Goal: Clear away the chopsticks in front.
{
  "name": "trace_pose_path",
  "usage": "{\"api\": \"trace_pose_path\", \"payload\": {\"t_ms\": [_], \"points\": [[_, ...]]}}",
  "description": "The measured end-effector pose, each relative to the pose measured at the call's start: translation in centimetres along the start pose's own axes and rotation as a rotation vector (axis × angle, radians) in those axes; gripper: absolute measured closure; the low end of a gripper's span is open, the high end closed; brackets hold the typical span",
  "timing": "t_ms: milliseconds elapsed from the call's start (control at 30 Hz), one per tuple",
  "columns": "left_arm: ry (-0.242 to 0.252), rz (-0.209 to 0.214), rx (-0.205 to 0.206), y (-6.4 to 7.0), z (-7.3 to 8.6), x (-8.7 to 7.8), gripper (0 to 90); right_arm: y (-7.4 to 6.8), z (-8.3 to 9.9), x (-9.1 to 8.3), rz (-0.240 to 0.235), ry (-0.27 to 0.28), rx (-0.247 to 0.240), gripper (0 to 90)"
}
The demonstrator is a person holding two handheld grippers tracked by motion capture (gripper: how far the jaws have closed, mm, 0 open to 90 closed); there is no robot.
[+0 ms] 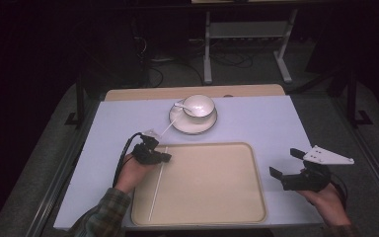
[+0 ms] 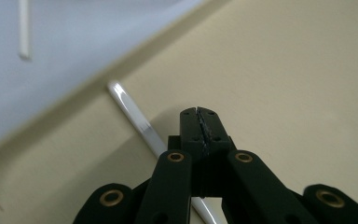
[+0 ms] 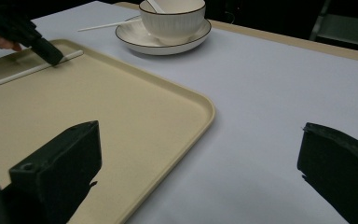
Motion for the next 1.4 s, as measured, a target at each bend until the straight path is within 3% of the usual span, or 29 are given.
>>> {"api": "trace_pose_path", "payload": {"t_ms": [200, 400, 800, 1167, 1400], "points": [[-0.006, 0.004, 0.008, 1.5, 1.9, -1.1, 89.7, -0.1, 0.0, 0.0, -0.002, 0.001, -0.004, 0.0], [-0.010, -0.004, 0.002, 1.9, 3.1, -1.7, 89.7, -0.3, -0.2, 0.1, -0.006, 0.001, -0.011, 0.0], [-0.002, -0.033, -0.022, 1.5, 4.3, -3.1, 89.7, -0.3, -0.1, 0.1, -0.006, 0.000, -0.011, 0.0], [0.005, -0.073, -0.033, 0.7, 4.4, -3.9, 89.7, -0.3, -0.1, 0.1, -0.005, -0.001, -0.012, 0.0], [0.024, -0.107, -0.061, -0.3, 4.6, -4.6, 89.7, -0.3, -0.1, 0.1, -0.006, -0.003, -0.014, 0.0]]}}
Point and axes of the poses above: each handheld gripper's, and its own axes: x roughly forward along the jaws, z roughly out of its underside, y roughly to its right, the point moved 1 cm from there along x, roughly forward along the jaws, and after that the axes turned 4 degrees about y, right-handed, at the moved point
